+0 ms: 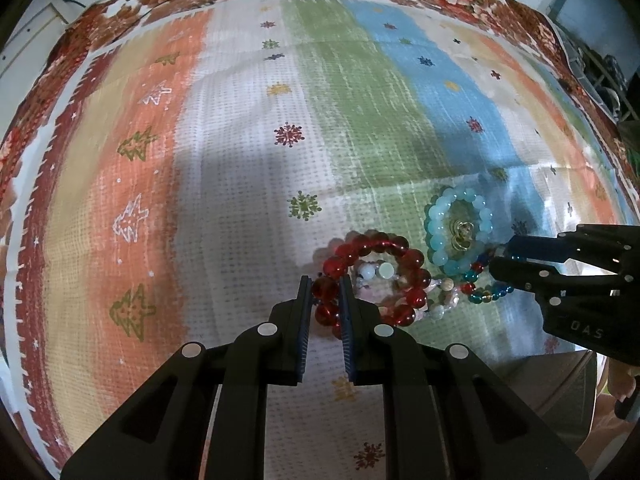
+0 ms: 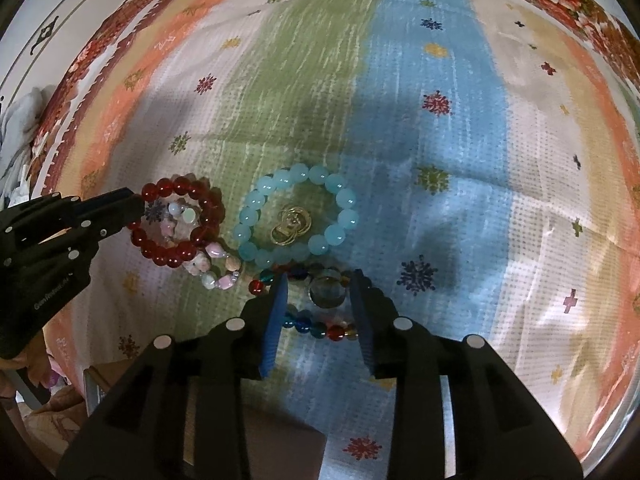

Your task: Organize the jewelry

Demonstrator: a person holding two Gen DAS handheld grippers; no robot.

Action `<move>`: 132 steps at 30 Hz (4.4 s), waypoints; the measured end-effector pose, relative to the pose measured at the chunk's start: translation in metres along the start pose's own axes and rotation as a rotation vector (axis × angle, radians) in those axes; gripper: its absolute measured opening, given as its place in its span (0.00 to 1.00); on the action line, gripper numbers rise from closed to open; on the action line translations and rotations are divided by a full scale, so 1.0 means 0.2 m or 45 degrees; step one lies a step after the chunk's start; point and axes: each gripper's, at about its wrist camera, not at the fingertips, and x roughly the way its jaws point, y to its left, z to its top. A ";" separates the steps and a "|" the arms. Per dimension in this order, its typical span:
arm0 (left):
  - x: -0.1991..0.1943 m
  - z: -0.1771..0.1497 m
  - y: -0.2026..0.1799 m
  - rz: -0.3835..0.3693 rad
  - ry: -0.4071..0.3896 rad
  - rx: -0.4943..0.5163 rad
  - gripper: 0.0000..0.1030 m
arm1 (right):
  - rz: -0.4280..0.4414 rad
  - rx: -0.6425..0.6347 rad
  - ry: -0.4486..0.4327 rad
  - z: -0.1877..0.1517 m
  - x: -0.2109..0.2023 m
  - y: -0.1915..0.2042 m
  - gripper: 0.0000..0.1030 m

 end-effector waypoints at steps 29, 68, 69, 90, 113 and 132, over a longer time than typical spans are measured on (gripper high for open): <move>-0.21 0.05 -0.10 -0.121 -0.115 -0.009 0.13 | -0.013 0.010 -0.121 -0.07 -0.20 -0.03 0.21; -0.59 -0.05 -0.21 -0.154 -0.309 -0.007 0.12 | -0.018 0.016 -0.349 -0.22 -0.54 0.03 0.21; -0.60 -0.06 -0.22 -0.152 -0.318 0.001 0.12 | -0.019 0.014 -0.362 -0.23 -0.56 0.04 0.21; -0.84 -0.31 -0.36 -0.194 -0.433 0.042 0.12 | -0.004 0.019 -0.488 -0.46 -0.76 0.11 0.21; -0.85 -0.55 -0.45 -0.210 -0.405 0.064 0.12 | 0.052 -0.013 -0.437 -0.73 -0.76 0.21 0.21; -0.83 -0.57 -0.45 -0.173 -0.389 0.077 0.14 | 0.041 0.008 -0.417 -0.72 -0.74 0.20 0.33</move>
